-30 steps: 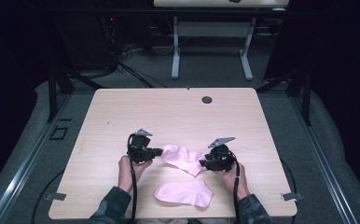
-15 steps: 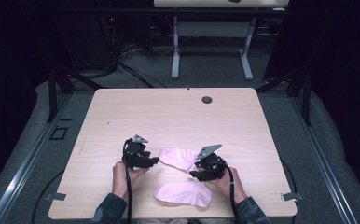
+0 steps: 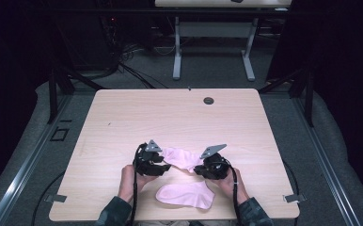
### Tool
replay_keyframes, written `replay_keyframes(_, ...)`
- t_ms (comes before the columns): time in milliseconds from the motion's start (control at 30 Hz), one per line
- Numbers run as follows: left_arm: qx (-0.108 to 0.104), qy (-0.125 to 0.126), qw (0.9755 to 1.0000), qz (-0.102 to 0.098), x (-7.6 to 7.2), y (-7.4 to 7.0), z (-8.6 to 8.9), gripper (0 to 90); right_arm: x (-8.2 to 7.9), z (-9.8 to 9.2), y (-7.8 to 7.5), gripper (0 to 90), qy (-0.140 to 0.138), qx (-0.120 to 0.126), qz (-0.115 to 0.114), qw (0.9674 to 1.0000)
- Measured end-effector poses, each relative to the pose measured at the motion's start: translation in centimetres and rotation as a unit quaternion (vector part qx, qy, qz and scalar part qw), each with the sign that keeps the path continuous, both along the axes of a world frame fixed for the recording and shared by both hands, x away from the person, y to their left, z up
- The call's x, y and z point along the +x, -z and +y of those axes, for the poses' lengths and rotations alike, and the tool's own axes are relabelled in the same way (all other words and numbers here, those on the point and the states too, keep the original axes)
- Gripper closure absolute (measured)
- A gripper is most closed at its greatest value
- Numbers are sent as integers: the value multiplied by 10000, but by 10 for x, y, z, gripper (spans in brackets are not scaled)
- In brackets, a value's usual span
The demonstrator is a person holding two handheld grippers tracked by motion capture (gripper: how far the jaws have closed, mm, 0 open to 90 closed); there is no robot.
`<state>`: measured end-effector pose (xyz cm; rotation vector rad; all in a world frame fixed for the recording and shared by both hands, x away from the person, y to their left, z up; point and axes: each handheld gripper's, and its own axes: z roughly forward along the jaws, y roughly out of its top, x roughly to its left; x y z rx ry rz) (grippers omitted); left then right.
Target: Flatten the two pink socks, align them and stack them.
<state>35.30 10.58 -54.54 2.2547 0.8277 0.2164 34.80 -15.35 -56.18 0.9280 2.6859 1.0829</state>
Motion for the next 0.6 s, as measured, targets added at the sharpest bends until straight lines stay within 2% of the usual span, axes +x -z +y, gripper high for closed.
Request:
replay_keyframes(100,58,262,9995,-142,-2,-2,-11,501,2,-8,-16,834,6,426,164,9990)
replay_keyframes(133,-22,401,9991,-147,-2,-2,-15,487,2,-11,-22,834,-13,560,210,9982)
replay_keyframes(167,-217,600,9979,-93,-2,-2,-18,459,2,-13,-28,833,-37,642,257,9976)
replay_keyframes(200,-222,683,9973,-144,-3,-3,-22,436,2,-16,-37,833,-33,836,313,9960)
replay_keyframes(233,-203,757,9967,-214,-4,-3,-28,436,2,-16,-37,833,-33,836,313,9960)
replay_keyframes(267,-222,901,9955,-164,-4,-3,-33,438,3,-18,-43,833,-12,994,399,9942)
replay_keyframes(300,-192,925,9953,-227,-4,-3,-38,438,3,-18,-43,833,-12,994,399,9942)
replay_keyframes(333,-210,979,9947,-252,-5,-3,-42,460,3,-19,-45,833,-5,1084,461,9930)
replay_keyframes(467,-436,1137,9922,-254,-2,-3,-51,776,3,-25,-46,829,63,1293,543,9901)
replay_keyframes(500,-424,1085,9928,-263,-1,-4,-52,851,3,-26,-45,825,126,1239,503,9909)
replay_keyframes(533,-472,1124,9923,-217,0,-5,-52,875,2,-28,-43,820,181,1225,489,9911)
replay_keyframes(600,-445,1055,9933,-181,2,-8,-54,883,0,-30,-40,800,335,1175,328,9920)
